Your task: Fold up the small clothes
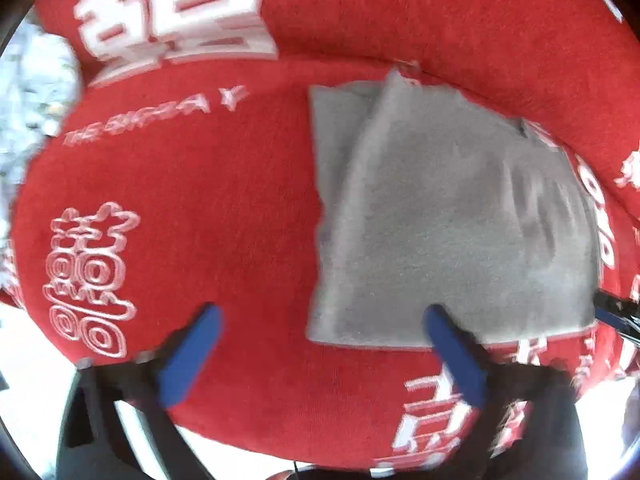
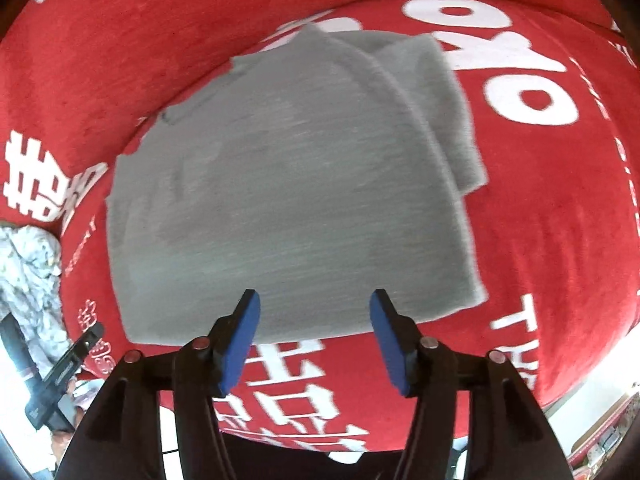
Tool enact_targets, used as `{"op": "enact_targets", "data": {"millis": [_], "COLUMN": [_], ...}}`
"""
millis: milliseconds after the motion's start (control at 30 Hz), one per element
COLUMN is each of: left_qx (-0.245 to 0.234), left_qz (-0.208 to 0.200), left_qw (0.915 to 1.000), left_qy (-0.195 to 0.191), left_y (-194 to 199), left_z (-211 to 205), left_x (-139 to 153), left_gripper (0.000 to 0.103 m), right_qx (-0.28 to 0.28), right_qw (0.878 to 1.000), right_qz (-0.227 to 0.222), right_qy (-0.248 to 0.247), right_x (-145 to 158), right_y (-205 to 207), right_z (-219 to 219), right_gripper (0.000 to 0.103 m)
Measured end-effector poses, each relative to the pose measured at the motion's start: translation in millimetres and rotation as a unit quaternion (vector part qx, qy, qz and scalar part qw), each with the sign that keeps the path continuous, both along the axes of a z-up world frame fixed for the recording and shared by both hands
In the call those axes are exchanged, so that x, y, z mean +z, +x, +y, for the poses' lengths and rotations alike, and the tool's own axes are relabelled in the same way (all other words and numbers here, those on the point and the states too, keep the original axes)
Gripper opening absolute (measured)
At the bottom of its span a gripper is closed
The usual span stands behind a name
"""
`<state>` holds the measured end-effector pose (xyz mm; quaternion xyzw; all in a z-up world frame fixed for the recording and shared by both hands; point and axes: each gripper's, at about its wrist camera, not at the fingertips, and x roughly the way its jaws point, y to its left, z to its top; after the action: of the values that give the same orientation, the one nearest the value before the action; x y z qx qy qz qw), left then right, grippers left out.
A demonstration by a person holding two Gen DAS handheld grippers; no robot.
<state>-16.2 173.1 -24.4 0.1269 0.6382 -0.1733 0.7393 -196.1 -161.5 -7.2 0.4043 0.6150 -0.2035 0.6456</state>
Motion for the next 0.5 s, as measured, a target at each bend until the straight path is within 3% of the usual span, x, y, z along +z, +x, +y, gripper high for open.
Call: {"op": "enact_targets", "data": {"millis": [200,300,400,500], "left_qx": [-0.004,0.010,0.015,0.007], "left_qz": [0.007,0.016,0.028,0.036], "left_qw": [0.9998,0.9995,0.9988,0.9980], "left_qy": [0.016,0.024,0.037,0.051], "left_y": [2.1,5.6,7.6,5.5], "left_z": [-10.3,-7.5,-4.4,-4.4], "left_x": [-6.9,-11.5,-19.5,-26.6], "left_gripper": [0.101,0.101,0.101,0.101], "right_qx": [0.019,0.046,0.085,0.101], "right_qw": [0.999,0.998,0.995,0.994], "right_qz": [-0.026,-0.038,-0.039,-0.034], "right_qy": [0.005,-0.014,-0.032,-0.011], "right_x": [4.1,9.4,12.9,10.4], "right_y": [19.0,27.8,36.3,38.5], "right_z": [22.0,33.9,46.9,54.2], "right_gripper": [0.088,0.103,0.103,0.103]}}
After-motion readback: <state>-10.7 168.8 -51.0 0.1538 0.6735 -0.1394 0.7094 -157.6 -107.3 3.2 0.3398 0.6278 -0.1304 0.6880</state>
